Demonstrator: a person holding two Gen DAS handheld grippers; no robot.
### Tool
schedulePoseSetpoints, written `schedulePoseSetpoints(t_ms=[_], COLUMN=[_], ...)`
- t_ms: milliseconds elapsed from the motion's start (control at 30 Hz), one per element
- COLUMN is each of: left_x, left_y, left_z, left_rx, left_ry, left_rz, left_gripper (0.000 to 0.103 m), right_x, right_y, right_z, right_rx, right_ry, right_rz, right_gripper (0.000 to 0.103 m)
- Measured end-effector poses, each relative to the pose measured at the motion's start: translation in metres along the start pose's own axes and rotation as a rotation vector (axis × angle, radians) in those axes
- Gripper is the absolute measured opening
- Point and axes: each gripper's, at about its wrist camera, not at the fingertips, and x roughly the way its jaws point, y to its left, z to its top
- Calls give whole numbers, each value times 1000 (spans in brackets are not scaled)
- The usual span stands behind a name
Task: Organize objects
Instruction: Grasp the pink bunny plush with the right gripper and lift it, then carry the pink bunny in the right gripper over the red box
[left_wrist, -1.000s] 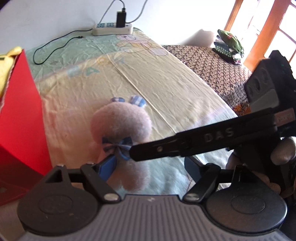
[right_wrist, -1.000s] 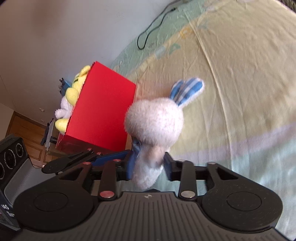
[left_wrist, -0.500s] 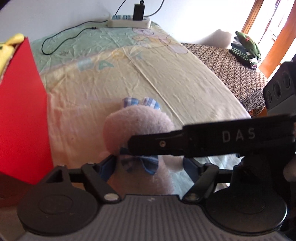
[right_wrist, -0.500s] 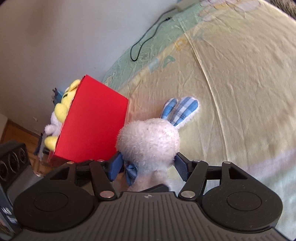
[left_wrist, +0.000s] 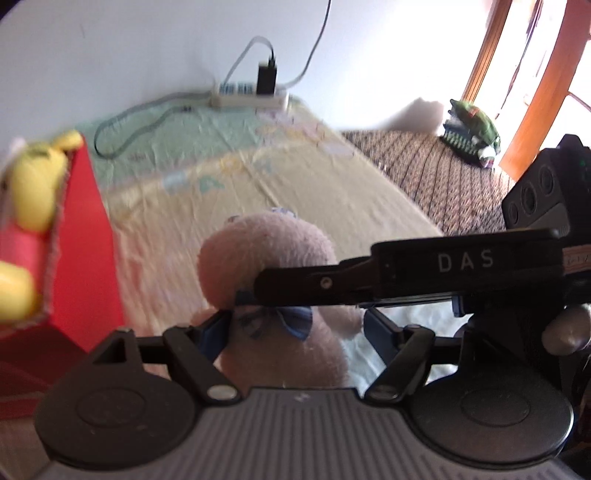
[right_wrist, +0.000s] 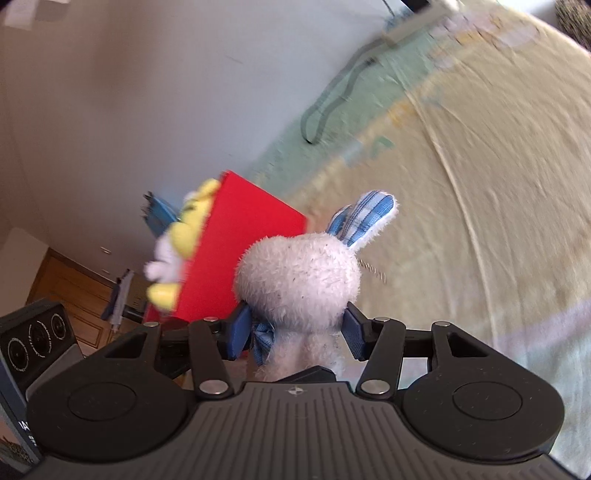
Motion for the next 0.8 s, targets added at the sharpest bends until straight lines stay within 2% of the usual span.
schedulePoseSetpoints(t_ms=[200, 367, 567, 800], left_x=[-51, -96, -145, -176], left_y=[11, 37, 80, 137], left_z=[11, 10, 3, -2], left_rx=[40, 46, 29, -6], left_ry=[-135, -224, -299, -343], left_rz=[9, 27, 73, 148], left_gripper=[76, 76, 76, 76], right_x=[-10, -1, 35, 92], right_y=[48, 90, 141, 195], right_z=[-1, -7, -14, -16], right_rx=[-113, -159, -203, -289], right_ry=[-99, -147, -151, -129], right_rz=[50, 105, 165, 191], right_gripper=[55, 55, 55, 55])
